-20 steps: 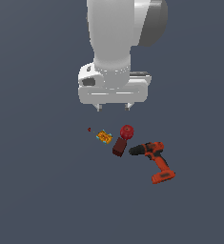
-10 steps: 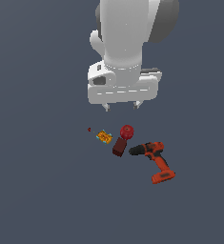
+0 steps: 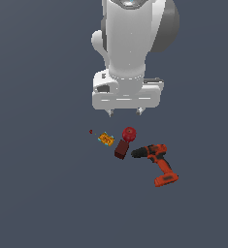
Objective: Pick up a designated object from a clutter of objects.
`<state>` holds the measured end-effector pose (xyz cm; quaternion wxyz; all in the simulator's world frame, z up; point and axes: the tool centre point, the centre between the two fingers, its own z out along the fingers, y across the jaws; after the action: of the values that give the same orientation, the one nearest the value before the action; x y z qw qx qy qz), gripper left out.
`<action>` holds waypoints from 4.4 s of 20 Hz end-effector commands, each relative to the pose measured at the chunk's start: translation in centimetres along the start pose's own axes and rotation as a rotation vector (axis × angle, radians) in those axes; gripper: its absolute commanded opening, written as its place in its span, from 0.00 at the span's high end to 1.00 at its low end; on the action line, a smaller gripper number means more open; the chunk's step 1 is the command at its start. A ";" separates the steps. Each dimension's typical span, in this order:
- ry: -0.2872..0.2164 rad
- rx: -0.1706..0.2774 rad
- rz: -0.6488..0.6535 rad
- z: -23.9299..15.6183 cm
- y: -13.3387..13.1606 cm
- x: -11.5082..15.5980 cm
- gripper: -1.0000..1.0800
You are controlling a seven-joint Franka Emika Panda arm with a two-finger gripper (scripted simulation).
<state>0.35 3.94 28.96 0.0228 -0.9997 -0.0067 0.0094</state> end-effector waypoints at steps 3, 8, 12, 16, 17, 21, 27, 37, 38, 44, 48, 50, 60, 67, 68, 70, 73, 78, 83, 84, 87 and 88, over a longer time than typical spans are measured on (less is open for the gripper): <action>0.001 -0.008 0.050 2.5 -0.4 -0.3 0.04; 0.005 -0.020 0.130 6.3 -1.1 -1.1 0.04; 0.010 -0.029 0.204 9.9 -1.8 -2.2 0.04; 0.016 -0.036 0.277 13.3 -2.5 -3.6 0.04; 0.017 -0.037 0.293 14.0 -2.6 -4.0 0.04; 0.022 -0.040 0.348 16.4 -3.1 -5.3 0.04; 0.026 -0.041 0.402 18.7 -3.6 -6.9 0.04; 0.027 -0.041 0.421 19.7 -3.8 -7.5 0.04; 0.027 -0.041 0.421 19.8 -3.8 -7.5 0.04; 0.027 -0.041 0.422 21.7 -3.7 -7.5 0.04; 0.027 -0.041 0.423 23.5 -3.6 -7.6 0.04; 0.028 -0.041 0.424 24.0 -3.6 -7.5 0.04; 0.028 -0.041 0.424 24.6 -3.5 -7.5 1.00; 0.029 -0.040 0.423 24.5 -3.6 -7.5 1.00; 0.029 -0.040 0.423 24.4 -3.6 -7.5 1.00; 0.029 -0.040 0.423 24.2 -3.6 -7.4 1.00; 0.029 -0.040 0.423 23.4 -3.6 -7.1 1.00; 0.029 -0.040 0.423 21.3 -3.6 -6.3 1.00; 0.029 -0.040 0.423 18.0 -3.7 -5.0 1.00; 0.029 -0.040 0.423 17.2 -3.7 -4.7 1.00; 0.029 -0.040 0.423 14.6 -3.7 -3.7 1.00; 0.029 -0.040 0.423 13.7 -3.7 -3.4 1.00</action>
<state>-3.89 8.25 14.05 0.0003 -0.9791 0.2035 0.0006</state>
